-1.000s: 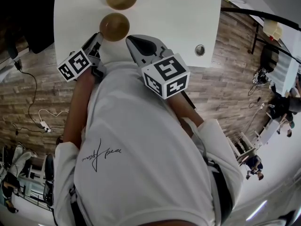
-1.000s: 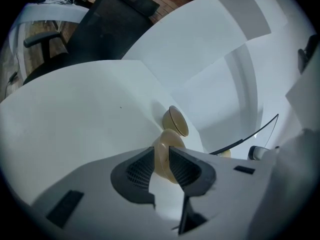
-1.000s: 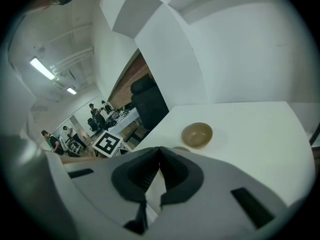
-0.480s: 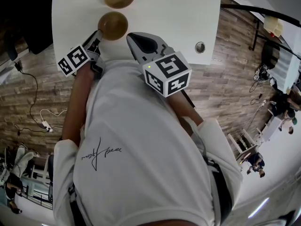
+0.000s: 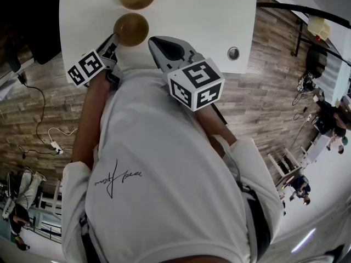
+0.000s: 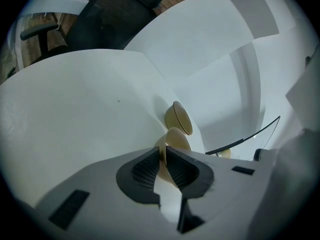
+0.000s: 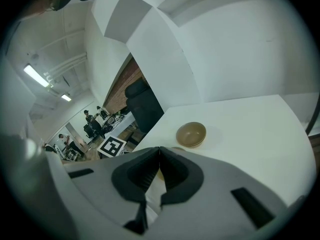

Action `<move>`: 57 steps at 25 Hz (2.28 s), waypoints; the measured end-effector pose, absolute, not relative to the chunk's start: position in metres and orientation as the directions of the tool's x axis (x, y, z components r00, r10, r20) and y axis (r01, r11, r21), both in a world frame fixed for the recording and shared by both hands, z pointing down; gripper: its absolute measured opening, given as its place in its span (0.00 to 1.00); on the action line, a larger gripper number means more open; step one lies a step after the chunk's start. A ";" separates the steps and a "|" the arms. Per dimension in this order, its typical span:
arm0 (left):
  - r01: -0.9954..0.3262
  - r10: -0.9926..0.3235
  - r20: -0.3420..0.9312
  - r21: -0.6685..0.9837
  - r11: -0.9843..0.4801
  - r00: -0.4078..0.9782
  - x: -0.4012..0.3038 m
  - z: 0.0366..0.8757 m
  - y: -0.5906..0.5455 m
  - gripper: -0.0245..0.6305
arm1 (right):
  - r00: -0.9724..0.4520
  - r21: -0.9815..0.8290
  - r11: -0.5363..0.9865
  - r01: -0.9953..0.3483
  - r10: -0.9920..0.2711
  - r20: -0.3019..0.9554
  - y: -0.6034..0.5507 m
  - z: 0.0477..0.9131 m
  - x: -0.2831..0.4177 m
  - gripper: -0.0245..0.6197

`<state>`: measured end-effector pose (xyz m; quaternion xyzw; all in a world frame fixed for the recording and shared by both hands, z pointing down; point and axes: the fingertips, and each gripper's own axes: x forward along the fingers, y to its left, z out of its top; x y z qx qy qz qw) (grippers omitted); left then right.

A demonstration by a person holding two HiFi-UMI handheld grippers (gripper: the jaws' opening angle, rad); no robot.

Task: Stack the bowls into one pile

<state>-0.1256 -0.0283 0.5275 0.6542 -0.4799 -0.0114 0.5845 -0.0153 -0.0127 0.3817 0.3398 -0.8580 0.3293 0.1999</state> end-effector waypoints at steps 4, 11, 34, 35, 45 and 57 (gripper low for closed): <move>-0.618 -0.640 0.547 0.773 0.141 0.539 -0.126 0.527 -0.028 0.11 | -0.690 -0.435 0.548 -0.715 -0.455 0.563 -0.012 0.381 -0.014 0.06; -0.588 -0.643 0.536 0.792 0.161 0.546 -0.125 0.526 -0.028 0.09 | -0.695 -0.453 0.535 -0.713 -0.453 0.559 -0.013 0.382 -0.012 0.06; -0.596 -0.671 0.524 0.789 0.149 0.525 -0.132 0.513 -0.022 0.07 | -0.721 -0.495 0.529 -0.689 -0.434 0.540 -0.011 0.384 -0.012 0.06; -0.596 -0.672 0.523 0.789 0.149 0.524 -0.133 0.512 -0.022 0.07 | -0.721 -0.495 0.529 -0.689 -0.433 0.540 -0.011 0.384 -0.012 0.06; -0.614 -0.685 0.512 0.780 0.117 0.519 -0.138 0.495 -0.024 0.07 | -0.720 -0.500 0.522 -0.691 -0.435 0.541 -0.011 0.386 -0.012 0.05; -0.558 -0.708 0.461 0.822 0.114 0.535 -0.132 0.474 -0.038 0.07 | -0.713 -0.500 0.511 -0.699 -0.445 0.542 -0.013 0.386 -0.008 0.06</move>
